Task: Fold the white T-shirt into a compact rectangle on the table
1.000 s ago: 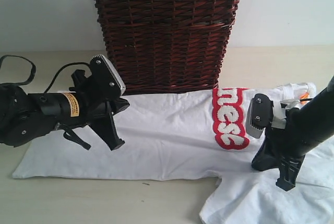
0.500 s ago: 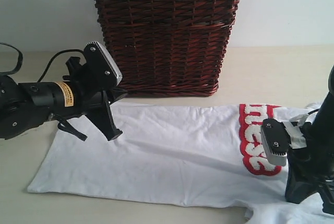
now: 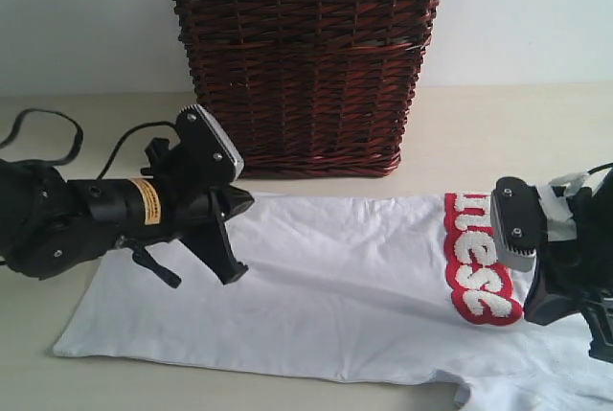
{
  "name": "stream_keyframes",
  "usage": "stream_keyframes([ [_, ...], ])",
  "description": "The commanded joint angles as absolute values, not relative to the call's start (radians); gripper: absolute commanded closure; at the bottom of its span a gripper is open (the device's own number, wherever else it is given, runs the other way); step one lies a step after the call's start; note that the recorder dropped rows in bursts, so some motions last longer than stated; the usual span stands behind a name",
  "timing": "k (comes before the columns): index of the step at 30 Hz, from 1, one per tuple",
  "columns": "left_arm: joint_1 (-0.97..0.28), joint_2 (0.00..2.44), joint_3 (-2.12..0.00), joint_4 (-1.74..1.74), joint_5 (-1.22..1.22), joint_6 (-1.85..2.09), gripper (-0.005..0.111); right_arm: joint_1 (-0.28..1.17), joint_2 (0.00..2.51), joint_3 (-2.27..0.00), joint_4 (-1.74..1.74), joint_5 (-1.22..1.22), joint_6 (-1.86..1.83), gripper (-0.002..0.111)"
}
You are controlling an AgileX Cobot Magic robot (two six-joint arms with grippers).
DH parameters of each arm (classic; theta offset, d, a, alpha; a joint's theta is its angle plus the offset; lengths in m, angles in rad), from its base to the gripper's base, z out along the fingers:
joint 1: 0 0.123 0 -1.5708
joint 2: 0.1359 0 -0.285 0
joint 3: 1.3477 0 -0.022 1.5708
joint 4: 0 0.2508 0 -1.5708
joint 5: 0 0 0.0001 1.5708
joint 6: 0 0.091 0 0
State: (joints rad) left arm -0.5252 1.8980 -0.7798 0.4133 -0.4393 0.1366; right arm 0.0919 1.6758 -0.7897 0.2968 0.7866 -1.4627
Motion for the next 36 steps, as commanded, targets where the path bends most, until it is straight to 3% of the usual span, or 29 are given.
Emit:
stream_keyframes([
  [1,-0.518,1.971,-0.779,0.407,-0.451,0.116,0.107,0.094,1.578,-0.786,0.339,0.794,-1.463,0.108],
  [4,-0.501,1.997,-0.779,0.407,-0.431,0.116,0.107,0.094,1.498,-0.786,0.355,0.796,-1.463,0.108],
  [13,-0.463,2.001,-0.766,0.416,0.104,0.118,0.107,0.094,1.28,-0.786,0.357,0.943,-1.365,0.108],
  [23,-0.481,1.755,-0.631,0.35,0.131,0.109,0.107,0.094,1.212,-0.786,0.357,0.947,-1.365,0.108],
  [28,-0.481,1.677,-0.629,0.324,-0.091,0.036,0.107,0.094,1.225,-0.786,0.478,0.974,-1.376,0.107],
  [32,-0.529,1.642,-0.629,0.341,-0.257,-0.175,0.107,0.094,1.271,-0.774,0.592,1.217,-1.576,0.093],
  [36,-0.65,1.642,-0.629,0.344,-0.266,-0.266,0.107,0.094,1.297,-0.735,0.584,1.221,-1.692,0.073],
])
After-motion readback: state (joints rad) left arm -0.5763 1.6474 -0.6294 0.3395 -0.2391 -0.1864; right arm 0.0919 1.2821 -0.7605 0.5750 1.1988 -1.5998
